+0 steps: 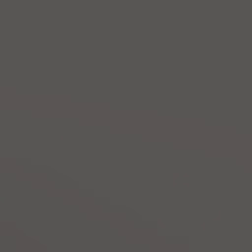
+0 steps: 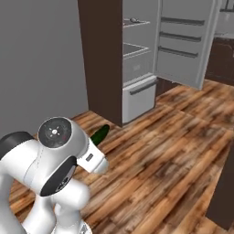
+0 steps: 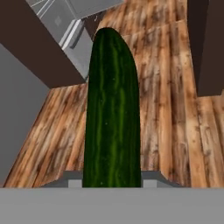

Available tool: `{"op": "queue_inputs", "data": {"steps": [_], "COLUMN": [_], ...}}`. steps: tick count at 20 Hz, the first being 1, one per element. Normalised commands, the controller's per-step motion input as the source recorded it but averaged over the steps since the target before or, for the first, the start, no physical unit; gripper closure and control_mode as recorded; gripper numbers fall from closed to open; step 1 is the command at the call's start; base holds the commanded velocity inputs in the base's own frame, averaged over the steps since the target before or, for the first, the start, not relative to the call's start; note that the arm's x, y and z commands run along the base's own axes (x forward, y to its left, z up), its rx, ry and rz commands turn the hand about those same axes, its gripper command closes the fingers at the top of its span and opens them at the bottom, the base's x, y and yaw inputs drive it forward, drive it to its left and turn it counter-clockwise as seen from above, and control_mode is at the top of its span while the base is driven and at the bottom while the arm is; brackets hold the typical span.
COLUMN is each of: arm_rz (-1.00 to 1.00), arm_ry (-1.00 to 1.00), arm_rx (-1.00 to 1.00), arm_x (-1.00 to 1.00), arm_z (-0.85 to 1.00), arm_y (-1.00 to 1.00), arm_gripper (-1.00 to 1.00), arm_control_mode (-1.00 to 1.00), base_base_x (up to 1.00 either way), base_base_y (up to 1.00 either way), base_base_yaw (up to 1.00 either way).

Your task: Gather the lemon and cucumber from the fridge and place them on a tray on the dining counter. Then gather the fish and steak from the fridge and place them on the other tray.

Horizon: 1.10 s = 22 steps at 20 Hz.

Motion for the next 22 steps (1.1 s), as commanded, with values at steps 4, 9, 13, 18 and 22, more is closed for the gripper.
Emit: {"op": "queue_inputs", "data": {"steps": [4,9,13,18,22], "arm_rz": [0.0,0.0,0.0,0.0,0.0], "arm_ry": [0.0,0.0,0.0,0.0,0.0], "arm_rx": [0.0,0.0,0.0,0.0,0.0], "arm_x": [0.0,0.0,0.0,0.0,0.0], "arm_z": [0.0,0.0,0.0,0.0,0.0], "arm_y": [0.0,0.0,0.0,0.0,0.0], "arm_gripper": [1.0,1.0,1.0,1.0,1.0], "arm_control_mode": [1.0,1.0,1.0,1.0,1.0], "base_base_x": [-0.75,-0.54,-0.46,-0.45,-0.34], "base_base_y": [-0.58,-0.75,-0.72,-0.7,-0.61], "base_base_yaw": [-0.23,-0.21,-0.19,-0.2,-0.19]}}
